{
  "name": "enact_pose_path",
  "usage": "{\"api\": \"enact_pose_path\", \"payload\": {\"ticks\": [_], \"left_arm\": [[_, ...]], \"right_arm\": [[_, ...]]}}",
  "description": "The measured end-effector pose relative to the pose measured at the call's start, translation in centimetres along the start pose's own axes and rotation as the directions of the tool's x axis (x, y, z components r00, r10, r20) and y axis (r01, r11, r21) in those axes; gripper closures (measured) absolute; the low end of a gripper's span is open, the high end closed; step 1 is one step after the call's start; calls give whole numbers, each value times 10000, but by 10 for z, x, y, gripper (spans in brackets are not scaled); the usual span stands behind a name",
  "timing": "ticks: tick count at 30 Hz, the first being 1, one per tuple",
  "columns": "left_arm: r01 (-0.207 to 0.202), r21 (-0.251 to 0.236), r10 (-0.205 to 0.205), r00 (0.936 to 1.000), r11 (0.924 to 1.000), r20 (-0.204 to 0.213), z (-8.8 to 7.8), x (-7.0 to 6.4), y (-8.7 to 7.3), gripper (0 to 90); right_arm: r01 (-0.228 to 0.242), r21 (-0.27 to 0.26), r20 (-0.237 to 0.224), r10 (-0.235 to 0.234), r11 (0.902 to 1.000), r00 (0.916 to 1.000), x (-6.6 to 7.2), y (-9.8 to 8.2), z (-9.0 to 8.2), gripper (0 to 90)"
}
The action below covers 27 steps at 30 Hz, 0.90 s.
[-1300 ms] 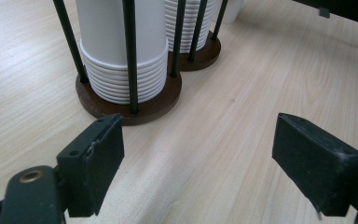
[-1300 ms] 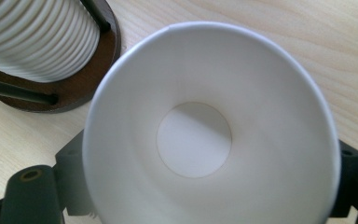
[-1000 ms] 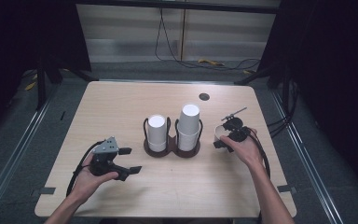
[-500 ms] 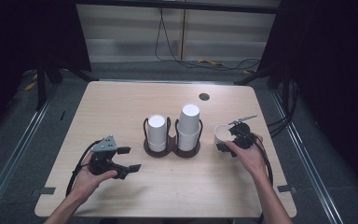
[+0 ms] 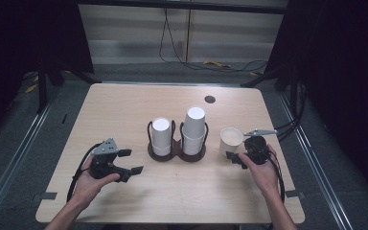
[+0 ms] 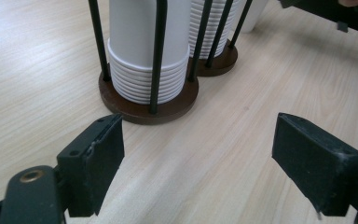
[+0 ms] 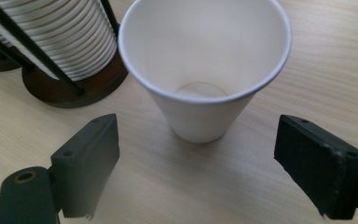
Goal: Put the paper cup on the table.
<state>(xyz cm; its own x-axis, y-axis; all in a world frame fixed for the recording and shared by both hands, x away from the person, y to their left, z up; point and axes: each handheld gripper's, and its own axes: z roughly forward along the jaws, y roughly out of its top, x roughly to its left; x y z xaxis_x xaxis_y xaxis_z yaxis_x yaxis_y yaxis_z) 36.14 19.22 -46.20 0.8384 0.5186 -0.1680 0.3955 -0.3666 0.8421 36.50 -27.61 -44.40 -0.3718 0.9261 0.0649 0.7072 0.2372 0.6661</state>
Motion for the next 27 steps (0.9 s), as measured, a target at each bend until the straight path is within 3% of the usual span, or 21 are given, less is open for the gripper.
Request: {"api": "enact_pose_path", "payload": {"ticks": [3,5,8,11,14,17,23,27], "left_arm": [[-8,32,9,9999,10000,-161,-2,-3,0,168],[-60,9,60,9999,10000,-156,-3,-4,0,169],[-78,94,79,9998,9999,-154,-3,-5,-1,169],[-146,181,149,9998,9997,-135,-2,-9,-2,169],[-98,295,107,9994,9995,-314,0,-11,-4,169],[-122,383,129,9997,9992,-207,1,-14,-6,169],[53,201,-46,9995,9998,-324,1,-16,-9,169],[241,85,-236,9984,9997,-519,3,-17,-14,168]], "right_arm": [[86,-150,374,-81,9999,9993,8,-5,-3,149],[-9,-410,177,16,9992,9998,13,-9,-5,149],[102,-883,254,-80,9960,9996,22,-13,-9,148],[143,-1213,-24,-147,9925,9999,31,-17,-12,147],[193,-1461,-16,-197,9891,9998,40,-22,-13,152],[277,-1809,-276,-333,9831,9991,50,-25,-16,151],[349,-2488,-686,-536,9679,9962,68,-31,-18,147],[404,-2519,-948,-662,9669,9933,78,-36,-12,149]]}}
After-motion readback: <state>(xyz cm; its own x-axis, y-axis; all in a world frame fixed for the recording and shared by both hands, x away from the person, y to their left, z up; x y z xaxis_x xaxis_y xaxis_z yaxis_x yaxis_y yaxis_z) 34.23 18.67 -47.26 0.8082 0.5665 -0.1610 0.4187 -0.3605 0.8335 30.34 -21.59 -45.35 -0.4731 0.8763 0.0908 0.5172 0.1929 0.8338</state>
